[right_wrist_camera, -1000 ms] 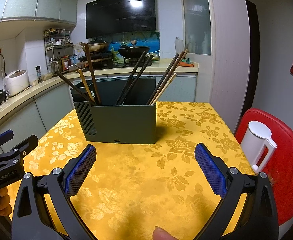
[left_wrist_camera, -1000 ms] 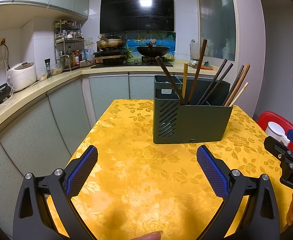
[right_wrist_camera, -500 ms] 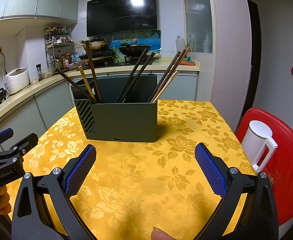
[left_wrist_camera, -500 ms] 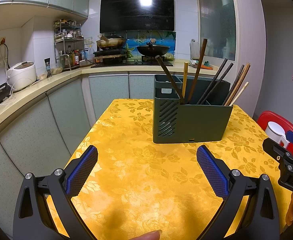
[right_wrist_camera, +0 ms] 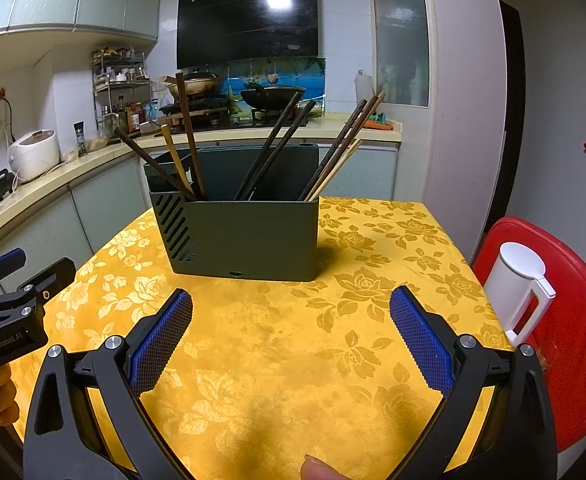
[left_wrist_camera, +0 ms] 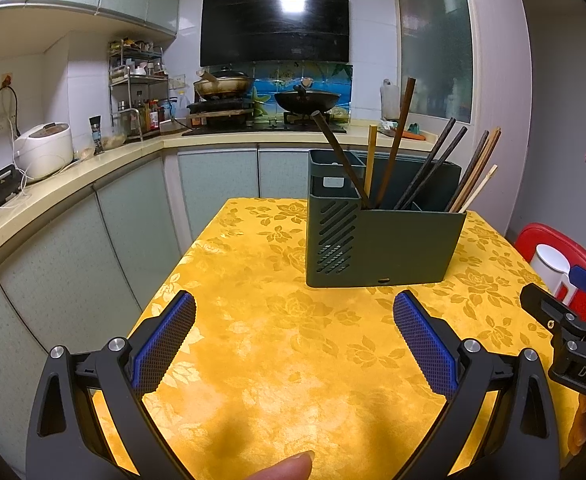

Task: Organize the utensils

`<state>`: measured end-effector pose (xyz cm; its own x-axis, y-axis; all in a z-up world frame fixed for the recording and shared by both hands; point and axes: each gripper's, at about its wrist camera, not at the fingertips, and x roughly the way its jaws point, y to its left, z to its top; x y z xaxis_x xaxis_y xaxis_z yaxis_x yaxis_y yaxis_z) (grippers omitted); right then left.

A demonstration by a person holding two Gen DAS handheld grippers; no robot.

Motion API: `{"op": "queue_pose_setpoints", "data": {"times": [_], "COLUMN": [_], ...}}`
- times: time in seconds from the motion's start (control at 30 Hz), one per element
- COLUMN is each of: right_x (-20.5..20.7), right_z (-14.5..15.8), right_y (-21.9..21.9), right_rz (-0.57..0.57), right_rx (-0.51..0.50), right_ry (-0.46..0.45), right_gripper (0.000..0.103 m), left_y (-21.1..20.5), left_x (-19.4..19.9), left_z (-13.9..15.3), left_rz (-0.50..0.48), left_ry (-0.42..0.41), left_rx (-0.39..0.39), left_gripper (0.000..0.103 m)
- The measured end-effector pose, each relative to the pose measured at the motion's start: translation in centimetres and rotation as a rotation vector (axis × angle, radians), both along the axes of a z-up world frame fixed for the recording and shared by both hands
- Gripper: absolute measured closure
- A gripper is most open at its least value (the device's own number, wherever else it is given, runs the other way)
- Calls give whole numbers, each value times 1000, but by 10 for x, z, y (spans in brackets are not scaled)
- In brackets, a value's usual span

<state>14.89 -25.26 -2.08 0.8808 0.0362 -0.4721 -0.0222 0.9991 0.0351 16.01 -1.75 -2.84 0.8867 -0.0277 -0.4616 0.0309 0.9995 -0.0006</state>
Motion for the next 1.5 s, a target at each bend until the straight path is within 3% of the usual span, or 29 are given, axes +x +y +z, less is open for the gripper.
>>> {"op": "queue_pose_setpoints", "data": {"times": [0.5, 0.87, 1.5], "right_x": [5, 8, 8], "right_z": [-6, -8, -8], "right_y": [2, -2, -4], "right_rz": [5, -6, -8], "right_rx": [-4, 10, 13], "right_ry": [23, 44, 43], "right_gripper": [7, 7, 7], "left_y": [8, -1, 1], "left_x": [-5, -10, -2], "left_z": [4, 7, 3], "left_rz": [-2, -10, 5], "left_ry": [-49, -94, -21], "left_rx": [-44, 7, 11], "left_gripper": [7, 7, 7]}}
